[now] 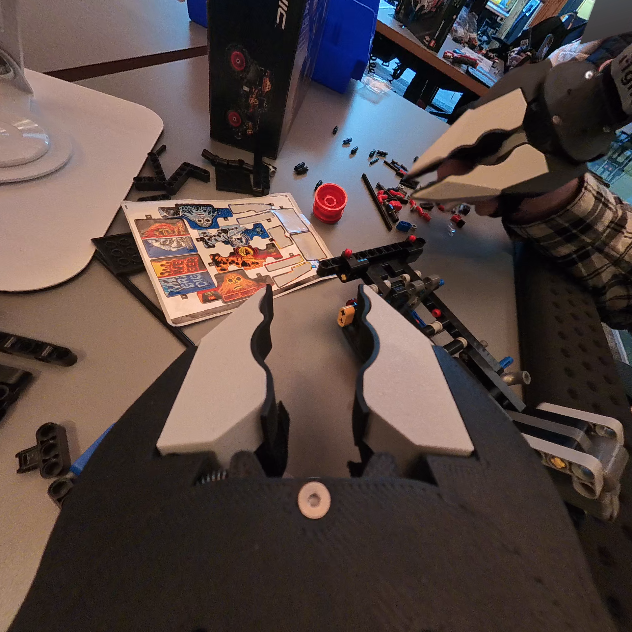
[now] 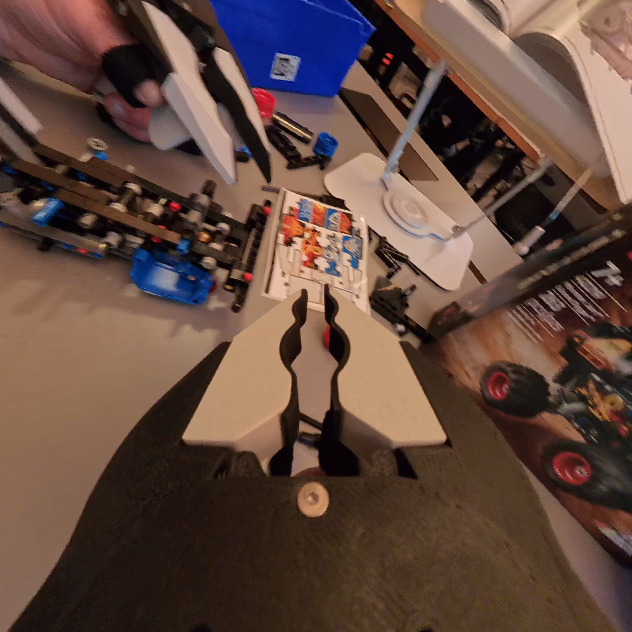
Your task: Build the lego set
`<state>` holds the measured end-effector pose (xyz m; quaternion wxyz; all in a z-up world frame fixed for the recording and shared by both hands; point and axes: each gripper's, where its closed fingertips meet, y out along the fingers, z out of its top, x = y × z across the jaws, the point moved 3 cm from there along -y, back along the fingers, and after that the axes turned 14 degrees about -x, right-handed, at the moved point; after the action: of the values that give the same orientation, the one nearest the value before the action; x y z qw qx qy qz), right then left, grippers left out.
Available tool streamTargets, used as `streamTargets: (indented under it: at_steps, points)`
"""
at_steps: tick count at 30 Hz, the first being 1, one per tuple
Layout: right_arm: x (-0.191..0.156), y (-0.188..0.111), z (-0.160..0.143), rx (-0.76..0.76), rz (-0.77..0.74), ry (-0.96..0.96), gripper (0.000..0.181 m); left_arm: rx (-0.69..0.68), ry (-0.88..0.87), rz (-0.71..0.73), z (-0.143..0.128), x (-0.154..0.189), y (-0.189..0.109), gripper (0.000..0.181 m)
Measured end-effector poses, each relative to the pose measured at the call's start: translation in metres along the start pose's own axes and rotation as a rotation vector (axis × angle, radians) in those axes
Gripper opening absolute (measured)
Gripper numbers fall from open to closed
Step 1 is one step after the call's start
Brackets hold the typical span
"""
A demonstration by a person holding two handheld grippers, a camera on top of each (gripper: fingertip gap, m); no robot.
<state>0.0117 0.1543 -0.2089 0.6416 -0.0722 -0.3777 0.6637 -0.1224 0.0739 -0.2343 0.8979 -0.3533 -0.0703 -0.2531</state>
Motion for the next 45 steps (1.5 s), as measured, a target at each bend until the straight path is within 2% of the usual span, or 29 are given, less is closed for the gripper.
streamTargets:
  at_steps: [3, 7, 11, 20, 30, 45]
  points:
    - [0.032, -0.009, -0.013, -0.028, -0.099, 0.14, 0.009, 0.002, -0.003, -0.001, 0.0, 0.0, 0.0, 0.047]
    - [0.079, -0.037, -0.033, 0.017, -0.226, 0.341, 0.012, 0.003, -0.004, -0.001, 0.0, 0.0, 0.0, 0.047]
    - [0.105, -0.059, -0.051, 0.048, -0.299, 0.456, 0.015, 0.002, 0.0, 0.001, 0.0, 0.0, 0.0, 0.047]
    - [0.118, -0.069, -0.064, 0.036, -0.349, 0.499, 0.017, 0.001, 0.003, 0.002, 0.0, 0.0, 0.0, 0.047]
    - [0.149, -0.119, -0.098, 0.106, -0.473, 0.67, 0.017, -0.002, 0.003, 0.003, 0.0, 0.0, 0.0, 0.047]
    - [0.142, -0.105, -0.106, 0.041, -0.403, 0.657, 0.018, -0.004, 0.009, 0.003, 0.0, 0.001, 0.001, 0.047]
